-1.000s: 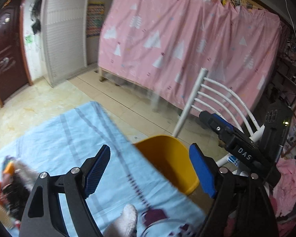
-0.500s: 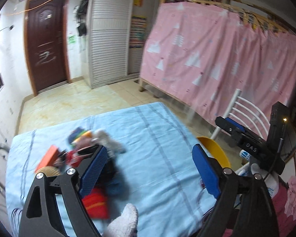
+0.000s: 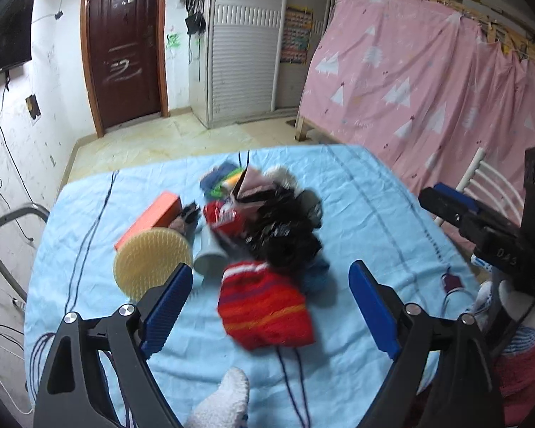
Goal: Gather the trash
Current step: 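Grasp the red knit sock with the left gripper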
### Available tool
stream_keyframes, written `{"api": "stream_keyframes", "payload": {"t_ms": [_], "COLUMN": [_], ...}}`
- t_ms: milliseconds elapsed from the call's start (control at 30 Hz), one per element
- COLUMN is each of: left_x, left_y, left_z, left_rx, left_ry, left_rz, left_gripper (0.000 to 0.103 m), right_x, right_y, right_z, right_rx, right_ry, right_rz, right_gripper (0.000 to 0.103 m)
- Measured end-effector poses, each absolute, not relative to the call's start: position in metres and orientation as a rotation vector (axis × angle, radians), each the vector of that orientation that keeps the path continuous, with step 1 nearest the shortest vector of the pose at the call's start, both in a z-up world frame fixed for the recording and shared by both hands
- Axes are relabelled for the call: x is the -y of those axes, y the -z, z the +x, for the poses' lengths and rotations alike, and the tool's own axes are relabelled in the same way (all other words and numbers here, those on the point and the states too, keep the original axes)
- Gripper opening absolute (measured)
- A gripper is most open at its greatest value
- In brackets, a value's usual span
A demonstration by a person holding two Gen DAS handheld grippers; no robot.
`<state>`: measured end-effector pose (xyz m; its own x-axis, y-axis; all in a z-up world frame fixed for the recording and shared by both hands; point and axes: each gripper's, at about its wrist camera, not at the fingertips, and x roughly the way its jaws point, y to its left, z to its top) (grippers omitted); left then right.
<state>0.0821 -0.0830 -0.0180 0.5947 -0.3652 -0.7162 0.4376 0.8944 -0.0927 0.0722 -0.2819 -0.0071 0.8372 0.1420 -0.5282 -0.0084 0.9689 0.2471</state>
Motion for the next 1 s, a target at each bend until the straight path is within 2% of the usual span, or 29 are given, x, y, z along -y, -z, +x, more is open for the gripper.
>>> {"api": "stream_keyframes", "payload": {"t_ms": [367,400,433,533,667,1000], "left_x": [0.086,0.086,0.085,0.079,0.069,0.017], "left_y": [0.072,0.074,0.075,0.076,0.071,0.027], "left_z": [0.097,0.098,0.098,0.1,0.094,0.08], "left_rx": [-0.902,-0.902,-0.905,-0.907,-0.881,-0.745], "left_ry": [0.481,0.487,0.495,0.498,0.506,0.463], "left_rz": [0.134,0.129,0.119,0.095,0.081,-0.03], "left_gripper": [0.081,0.076,0.062,0.033,0.025,0.024], "right_x": [0.241,0.236,0.23,0.218,0.207,0.178], "right_y": [0.022,0.024,0.026,0.029,0.033,0.047], "right_z": [0.094,0.095,0.097,0.099,0.104,0.123], "right_rx": [-0.696,-0.707,-0.721,-0.747,-0.785,-0.894], "right_ry": [-0.162,-0.173,-0.186,-0.219,-0.269,-0.308], "right_rz": [0.181,0.172,0.161,0.138,0.134,0.096], "right_gripper": [0.074,0.076,0.079,0.082,0.082,0.081]}}
